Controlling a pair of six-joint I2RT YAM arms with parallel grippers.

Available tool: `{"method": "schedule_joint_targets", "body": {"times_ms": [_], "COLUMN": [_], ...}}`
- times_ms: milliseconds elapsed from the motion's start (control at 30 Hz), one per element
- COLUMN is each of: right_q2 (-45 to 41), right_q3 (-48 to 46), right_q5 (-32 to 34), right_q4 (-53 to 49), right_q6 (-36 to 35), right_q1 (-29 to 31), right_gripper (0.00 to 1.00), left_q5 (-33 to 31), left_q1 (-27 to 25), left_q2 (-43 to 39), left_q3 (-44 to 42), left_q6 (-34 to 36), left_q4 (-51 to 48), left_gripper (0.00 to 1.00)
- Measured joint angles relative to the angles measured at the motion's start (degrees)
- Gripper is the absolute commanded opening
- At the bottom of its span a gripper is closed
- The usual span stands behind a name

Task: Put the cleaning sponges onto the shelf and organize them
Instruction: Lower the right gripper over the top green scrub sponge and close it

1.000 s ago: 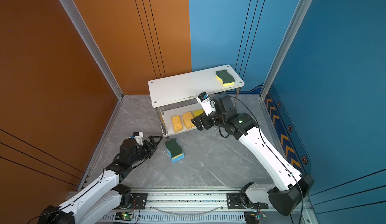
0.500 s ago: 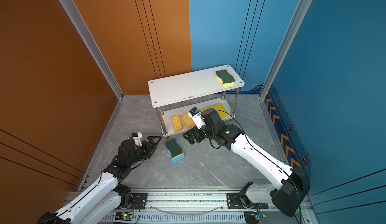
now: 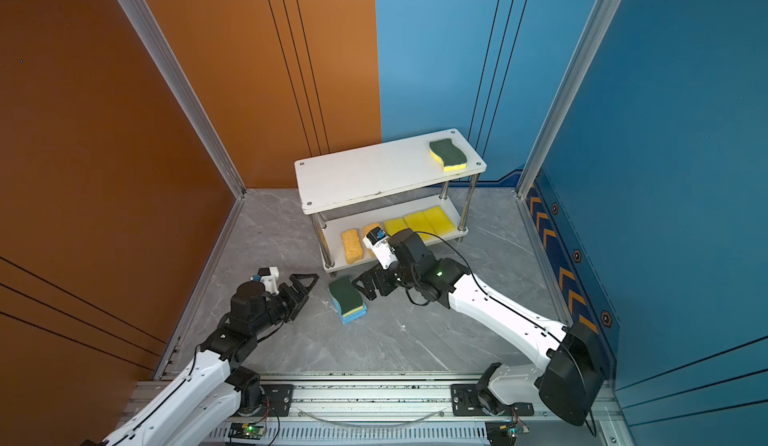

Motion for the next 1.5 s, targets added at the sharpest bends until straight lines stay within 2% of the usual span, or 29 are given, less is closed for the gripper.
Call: {"method": "schedule_joint_targets", "body": {"times_ms": [367,833,1200,1500], "right_q2": [6.4,20.6,25.2,28.1], "right_q3": [-0.1,3.4,6.7,9.1], "right_q5": [3.5,12.2,14.3,15.3], "right_q4": [1.3,1.0,1.0,0.7], "right_q6": [3.2,4.2,4.6,4.6], "right_q1": [3.6,10.3,10.7,11.0], "right_gripper": [1.0,0.96,0.9,0.86], "left_q5": [-0.1,0.1,0.1,0.1], "left_q1": [0.3,1.2,1.9,2.3], "left_q2": [-1.4,-4.7,-12.0,-13.2], "left_q3": [-1.2,-3.9,-5.5,-6.2], "left_q6": [0.0,0.0,-0.3,-0.6], "left_q4": [-1.6,-1.7,-5.7,-7.2], "left_gripper": [0.98,0.98,0.97,0.98]}}
